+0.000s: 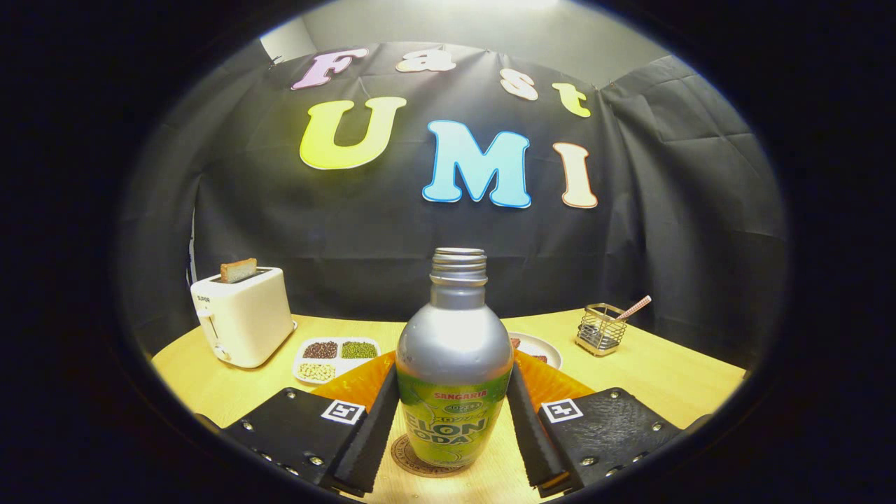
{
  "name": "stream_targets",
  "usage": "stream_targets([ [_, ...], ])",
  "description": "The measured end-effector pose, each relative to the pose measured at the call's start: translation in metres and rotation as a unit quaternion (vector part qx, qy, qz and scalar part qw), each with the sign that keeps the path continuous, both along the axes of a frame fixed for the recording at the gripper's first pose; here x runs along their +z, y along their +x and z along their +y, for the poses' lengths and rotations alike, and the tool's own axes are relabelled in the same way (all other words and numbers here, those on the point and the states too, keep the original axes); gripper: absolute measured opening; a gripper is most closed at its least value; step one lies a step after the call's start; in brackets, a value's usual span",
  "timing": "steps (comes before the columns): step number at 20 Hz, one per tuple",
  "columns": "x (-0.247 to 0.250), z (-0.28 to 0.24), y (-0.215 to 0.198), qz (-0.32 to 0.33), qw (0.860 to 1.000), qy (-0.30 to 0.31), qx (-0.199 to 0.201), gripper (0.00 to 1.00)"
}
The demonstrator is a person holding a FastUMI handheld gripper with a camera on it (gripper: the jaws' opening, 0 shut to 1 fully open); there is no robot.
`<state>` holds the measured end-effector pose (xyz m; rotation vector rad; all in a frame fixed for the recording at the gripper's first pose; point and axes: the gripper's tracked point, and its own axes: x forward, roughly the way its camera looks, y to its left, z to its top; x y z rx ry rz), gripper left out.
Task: Take the bottle from table, then pour the juice into the cup, finally place the bottle on the coaster
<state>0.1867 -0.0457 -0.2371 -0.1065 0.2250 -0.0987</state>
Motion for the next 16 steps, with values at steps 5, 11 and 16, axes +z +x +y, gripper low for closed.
stream_targets([
  [5, -0.026, 0.009, 0.009, 0.007, 1.000, 0.016, 0.016, 0.77],
  [11, -0.041, 0.012, 0.014, 0.006, 1.000, -0.004, 0.026, 0.77],
  [16, -0.050, 0.005, 0.012, 0.003, 1.000, 0.018, 0.021, 0.77],
])
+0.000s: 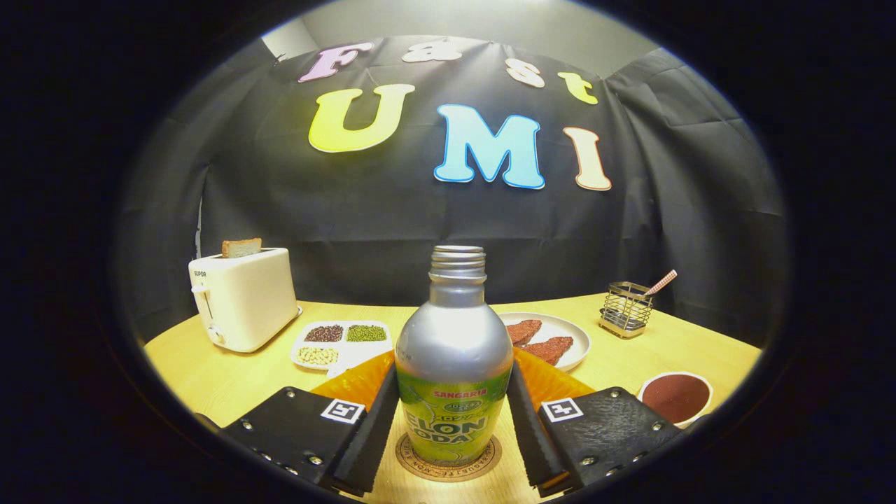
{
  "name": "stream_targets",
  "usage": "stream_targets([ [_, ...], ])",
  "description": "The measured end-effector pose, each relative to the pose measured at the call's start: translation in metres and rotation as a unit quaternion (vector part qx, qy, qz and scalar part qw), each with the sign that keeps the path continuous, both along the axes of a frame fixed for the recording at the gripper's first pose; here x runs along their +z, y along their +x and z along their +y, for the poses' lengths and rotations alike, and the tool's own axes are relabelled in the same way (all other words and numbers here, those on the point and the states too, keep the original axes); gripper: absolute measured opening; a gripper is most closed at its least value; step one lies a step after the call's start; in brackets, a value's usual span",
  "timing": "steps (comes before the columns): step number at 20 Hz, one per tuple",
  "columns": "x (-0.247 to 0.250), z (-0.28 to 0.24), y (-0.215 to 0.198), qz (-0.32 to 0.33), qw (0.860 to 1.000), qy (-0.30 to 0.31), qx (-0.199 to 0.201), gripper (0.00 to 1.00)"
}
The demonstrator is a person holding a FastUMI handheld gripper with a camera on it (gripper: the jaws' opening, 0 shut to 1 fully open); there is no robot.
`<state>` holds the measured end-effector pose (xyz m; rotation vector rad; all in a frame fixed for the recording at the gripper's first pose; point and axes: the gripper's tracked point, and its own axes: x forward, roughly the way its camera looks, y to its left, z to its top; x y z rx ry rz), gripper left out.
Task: Take the bottle from table, then pour the juice into the cup, finally place the bottle on the coaster
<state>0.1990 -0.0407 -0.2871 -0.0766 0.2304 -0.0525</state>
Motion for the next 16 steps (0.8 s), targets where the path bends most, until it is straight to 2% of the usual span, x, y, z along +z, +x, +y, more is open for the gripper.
stream_targets([
  [5, -0.002, 0.000, 0.000, -0.003, 1.000, 0.029, -0.002, 0.80],
  [7, 0.011, -0.002, -0.007, -0.011, 1.000, 0.029, -0.002, 0.99],
  [11, 0.066, -0.010, -0.028, -0.054, 0.998, 0.015, -0.005, 0.98],
  [16, 0.138, -0.012, -0.069, -0.073, 0.997, 0.009, 0.001, 0.98],
])
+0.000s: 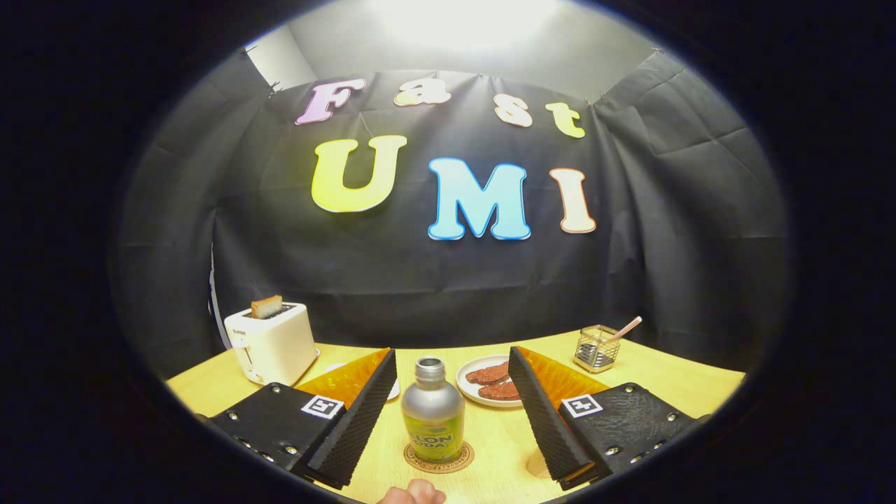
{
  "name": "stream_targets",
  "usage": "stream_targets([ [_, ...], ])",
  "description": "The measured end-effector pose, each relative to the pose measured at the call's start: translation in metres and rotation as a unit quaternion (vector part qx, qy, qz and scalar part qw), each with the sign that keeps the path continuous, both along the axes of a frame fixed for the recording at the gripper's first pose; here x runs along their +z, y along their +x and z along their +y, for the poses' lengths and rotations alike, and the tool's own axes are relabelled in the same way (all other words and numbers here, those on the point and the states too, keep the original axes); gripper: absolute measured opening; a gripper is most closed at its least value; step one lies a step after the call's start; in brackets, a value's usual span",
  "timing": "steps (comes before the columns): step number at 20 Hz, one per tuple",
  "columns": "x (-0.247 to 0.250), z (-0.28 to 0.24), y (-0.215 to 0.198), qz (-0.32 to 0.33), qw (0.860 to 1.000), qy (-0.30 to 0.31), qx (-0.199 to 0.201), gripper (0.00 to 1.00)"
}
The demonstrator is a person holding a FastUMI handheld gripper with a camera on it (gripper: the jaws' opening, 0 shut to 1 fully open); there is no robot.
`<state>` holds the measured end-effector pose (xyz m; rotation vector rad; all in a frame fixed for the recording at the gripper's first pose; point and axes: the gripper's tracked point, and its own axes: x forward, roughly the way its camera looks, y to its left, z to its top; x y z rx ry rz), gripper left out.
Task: Take the bottle from table, then pour the juice into the cup, finally place the bottle on the coaster
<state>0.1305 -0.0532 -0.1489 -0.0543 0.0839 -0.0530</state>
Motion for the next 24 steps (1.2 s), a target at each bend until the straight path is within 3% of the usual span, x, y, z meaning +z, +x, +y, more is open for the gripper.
stream_targets([
  [4, 0.054, 0.007, -0.045, -0.009, 1.000, 0.009, 0.003, 0.98],
  [9, 0.102, 0.026, -0.082, -0.018, 0.998, 0.045, 0.040, 0.98],
  [18, 0.130, 0.023, -0.110, -0.003, 0.999, 0.007, 0.037, 0.98],
  [24, 0.141, 0.033, -0.112, -0.007, 0.998, 0.004, 0.066, 0.98],
])
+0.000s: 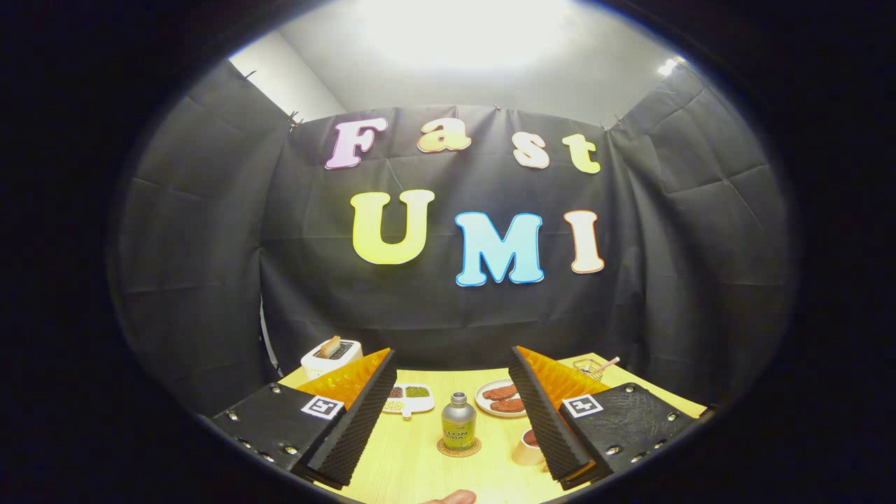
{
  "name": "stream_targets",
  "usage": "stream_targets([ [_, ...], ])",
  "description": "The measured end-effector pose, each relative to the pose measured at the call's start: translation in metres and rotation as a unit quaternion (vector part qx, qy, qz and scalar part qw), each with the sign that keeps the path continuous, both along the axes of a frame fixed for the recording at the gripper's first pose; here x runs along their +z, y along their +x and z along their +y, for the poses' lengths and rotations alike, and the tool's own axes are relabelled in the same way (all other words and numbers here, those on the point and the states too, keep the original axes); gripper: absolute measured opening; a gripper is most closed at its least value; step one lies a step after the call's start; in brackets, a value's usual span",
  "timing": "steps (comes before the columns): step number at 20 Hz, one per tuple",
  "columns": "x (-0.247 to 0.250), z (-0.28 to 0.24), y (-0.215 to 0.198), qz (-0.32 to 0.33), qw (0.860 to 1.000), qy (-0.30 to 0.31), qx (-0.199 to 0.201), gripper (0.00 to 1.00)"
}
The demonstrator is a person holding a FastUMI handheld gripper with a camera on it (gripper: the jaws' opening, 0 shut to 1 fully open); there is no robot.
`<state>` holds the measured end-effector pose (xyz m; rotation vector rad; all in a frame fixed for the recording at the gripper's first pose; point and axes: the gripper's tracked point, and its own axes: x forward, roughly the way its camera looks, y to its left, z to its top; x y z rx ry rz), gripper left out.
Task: Take the bottle from table, then pour the juice into the cup, finally place the bottle on the coaster
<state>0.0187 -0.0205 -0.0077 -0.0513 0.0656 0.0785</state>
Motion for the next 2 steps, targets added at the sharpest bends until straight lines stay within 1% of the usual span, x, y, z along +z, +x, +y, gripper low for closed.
stream_targets([
  [2, 0.0000, -0.0005, -0.0010, -0.002, 1.000, 0.004, 0.002, 0.98],
])
